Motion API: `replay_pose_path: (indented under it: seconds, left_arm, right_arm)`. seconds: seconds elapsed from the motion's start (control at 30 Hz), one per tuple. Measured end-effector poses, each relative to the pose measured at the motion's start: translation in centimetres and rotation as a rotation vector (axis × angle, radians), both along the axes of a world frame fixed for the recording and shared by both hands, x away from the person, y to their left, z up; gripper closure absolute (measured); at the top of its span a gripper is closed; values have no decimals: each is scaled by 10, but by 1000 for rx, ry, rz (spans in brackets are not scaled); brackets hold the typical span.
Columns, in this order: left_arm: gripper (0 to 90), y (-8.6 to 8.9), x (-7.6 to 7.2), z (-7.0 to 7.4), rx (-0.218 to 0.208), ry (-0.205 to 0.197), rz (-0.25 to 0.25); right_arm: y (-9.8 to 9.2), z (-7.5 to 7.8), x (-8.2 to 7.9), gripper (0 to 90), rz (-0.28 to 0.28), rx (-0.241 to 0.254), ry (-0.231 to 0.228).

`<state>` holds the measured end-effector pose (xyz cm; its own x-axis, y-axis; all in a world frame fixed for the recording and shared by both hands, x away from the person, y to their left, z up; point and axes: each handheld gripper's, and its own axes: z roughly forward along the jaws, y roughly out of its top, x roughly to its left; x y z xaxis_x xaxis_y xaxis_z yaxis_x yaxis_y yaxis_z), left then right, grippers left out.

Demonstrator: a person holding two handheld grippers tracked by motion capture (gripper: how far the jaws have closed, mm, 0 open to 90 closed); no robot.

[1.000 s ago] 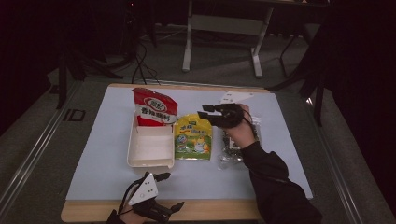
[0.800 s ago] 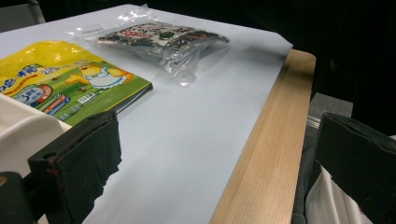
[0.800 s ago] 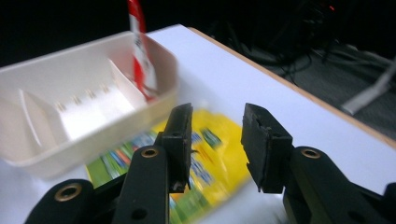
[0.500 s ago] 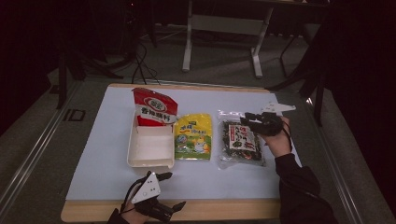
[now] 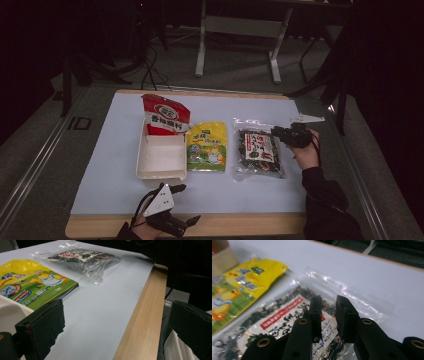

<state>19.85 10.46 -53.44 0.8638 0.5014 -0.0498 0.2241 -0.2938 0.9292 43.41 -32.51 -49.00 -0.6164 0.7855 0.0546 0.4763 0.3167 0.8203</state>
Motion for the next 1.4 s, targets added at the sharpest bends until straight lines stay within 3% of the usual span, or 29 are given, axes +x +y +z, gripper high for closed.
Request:
replay_pose_path:
  seconds: [0.17,0.33,0.63,0.9,1.17,1.4]
  left_arm:
    - [21,0,0,0,2,1,0]
    - [21,0,1,-1,5,5,0]
    - [22,0,1,-2,9,9,5]
    - [21,0,2,-4,12,13,10]
    - [21,1,1,-4,14,17,18]
    - [21,1,0,-3,12,14,21]
  right_arm:
    - [-4,-13,8,755,-48,-11,4]
    - [-12,-21,21,732,-111,-73,1]
    - [-24,-25,46,897,-195,-124,22]
    - [-31,-33,64,900,-267,-154,43]
    - [-37,-39,80,900,-323,-149,69]
    - [-36,-49,89,900,-317,-137,102]
